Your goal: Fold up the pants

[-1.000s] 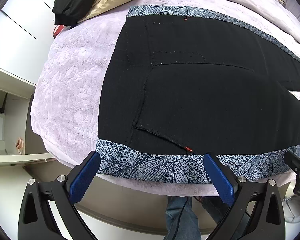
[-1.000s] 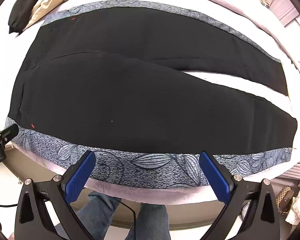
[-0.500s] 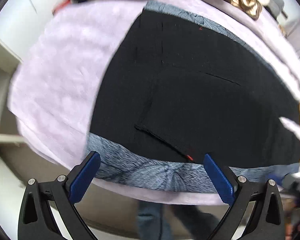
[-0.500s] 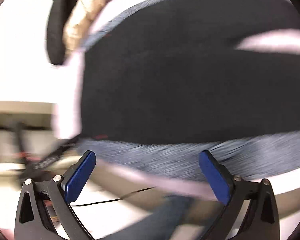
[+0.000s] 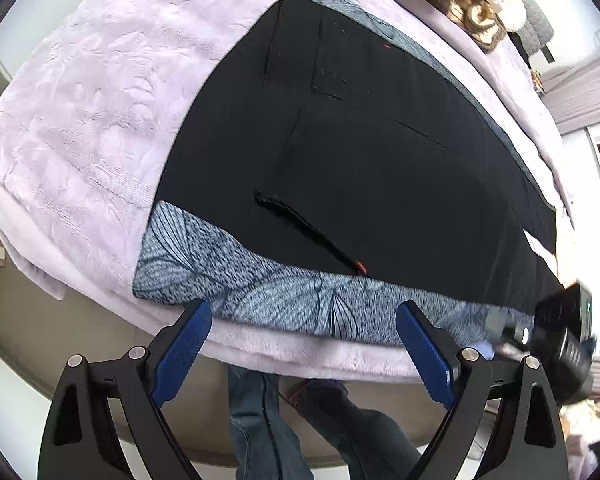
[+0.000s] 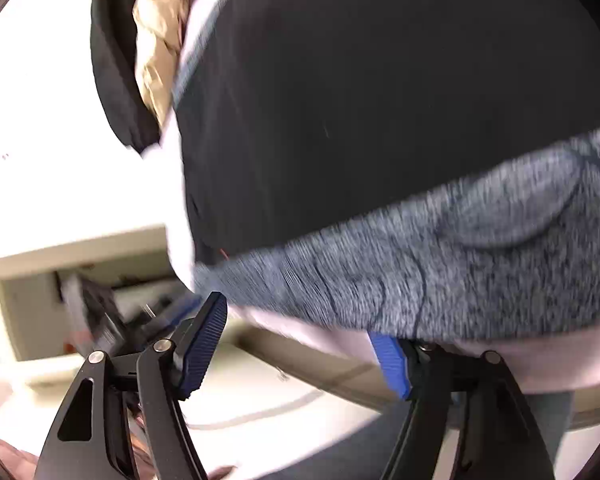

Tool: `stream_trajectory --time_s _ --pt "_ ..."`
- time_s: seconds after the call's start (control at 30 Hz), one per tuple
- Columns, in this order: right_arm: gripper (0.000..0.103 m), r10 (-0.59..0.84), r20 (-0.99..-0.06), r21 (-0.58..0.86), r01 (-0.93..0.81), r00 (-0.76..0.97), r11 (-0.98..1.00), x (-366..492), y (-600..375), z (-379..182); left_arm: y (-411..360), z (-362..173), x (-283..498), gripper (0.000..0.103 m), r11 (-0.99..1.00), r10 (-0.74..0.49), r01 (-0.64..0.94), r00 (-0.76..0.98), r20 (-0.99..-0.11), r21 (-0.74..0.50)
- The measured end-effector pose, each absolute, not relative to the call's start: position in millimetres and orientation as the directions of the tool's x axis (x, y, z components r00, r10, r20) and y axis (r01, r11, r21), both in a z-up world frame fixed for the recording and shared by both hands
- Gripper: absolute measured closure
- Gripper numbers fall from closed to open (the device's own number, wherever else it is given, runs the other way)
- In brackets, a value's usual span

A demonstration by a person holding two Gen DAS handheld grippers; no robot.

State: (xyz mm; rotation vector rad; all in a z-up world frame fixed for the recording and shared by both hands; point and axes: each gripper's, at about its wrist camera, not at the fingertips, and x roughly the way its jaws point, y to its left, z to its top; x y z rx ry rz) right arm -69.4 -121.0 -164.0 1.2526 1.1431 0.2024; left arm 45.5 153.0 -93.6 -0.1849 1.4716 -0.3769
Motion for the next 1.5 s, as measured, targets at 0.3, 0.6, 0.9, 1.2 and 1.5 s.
stream_trajectory --time_s 0.3,0.6,0.9,1.2,1.5 --pt "0.096 0.665 -0.479 0.872 0.395 0.573 0.287 -60.3 -142.1 -132.0 133.1 -91.8 42.6 0.008 0.855 -0.518 0.035 0.035 -0.855 -0.517" --pt "0.083 0.661 -0.526 0.839 0.456 0.535 0.297 -81.9 -156.1 -144.8 144.6 -113.1 73.1 0.072 0.866 -0.493 -0.053 0.077 -0.867 -0.497" --pt "0.095 0.523 -0.479 0.826 0.564 0.705 -0.004 -146.5 -209.4 -184.2 133.7 -104.0 77.9 0.072 0.897 -0.442 0.046 0.059 -0.895 -0.439" --pt "0.100 0.528 -0.550 0.835 0.437 0.647 0.335 -83.0 -238.8 -88.3 114.0 -43.0 110.6 0.072 0.907 -0.421 0.065 0.166 -0.892 -0.416" --pt "0.096 0.604 -0.594 0.799 0.303 0.531 0.519 81.8 -320.2 -68.2 49.4 -24.6 229.2 0.048 0.943 -0.333 0.111 0.392 -0.858 -0.315"
